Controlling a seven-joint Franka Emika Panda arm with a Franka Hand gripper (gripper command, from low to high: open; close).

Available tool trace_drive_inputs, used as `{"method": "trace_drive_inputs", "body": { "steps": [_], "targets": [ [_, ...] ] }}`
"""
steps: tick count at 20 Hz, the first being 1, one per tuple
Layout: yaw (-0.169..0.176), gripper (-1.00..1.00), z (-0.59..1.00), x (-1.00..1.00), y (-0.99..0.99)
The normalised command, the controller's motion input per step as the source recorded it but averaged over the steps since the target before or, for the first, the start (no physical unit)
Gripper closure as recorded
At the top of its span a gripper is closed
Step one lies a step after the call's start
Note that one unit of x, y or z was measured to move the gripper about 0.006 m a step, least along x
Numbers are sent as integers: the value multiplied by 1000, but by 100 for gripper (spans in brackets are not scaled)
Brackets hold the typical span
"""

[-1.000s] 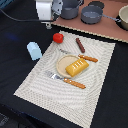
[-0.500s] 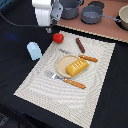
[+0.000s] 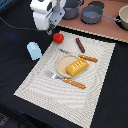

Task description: Interact with the objects in diverse but meaningful ways.

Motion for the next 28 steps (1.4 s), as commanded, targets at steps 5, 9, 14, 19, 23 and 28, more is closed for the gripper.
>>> {"method": "trace_drive_inputs", "body": {
  "steps": [5,9,14,19,23,28],
  "targets": [
    [0,-100,-37,432,69],
    [0,-100,-46,500,124],
    [0,-100,-93,515,118],
    [0,-100,-198,362,202],
    [0,-100,-291,66,224],
    [0,-100,-349,-21,255]
  ]
}}
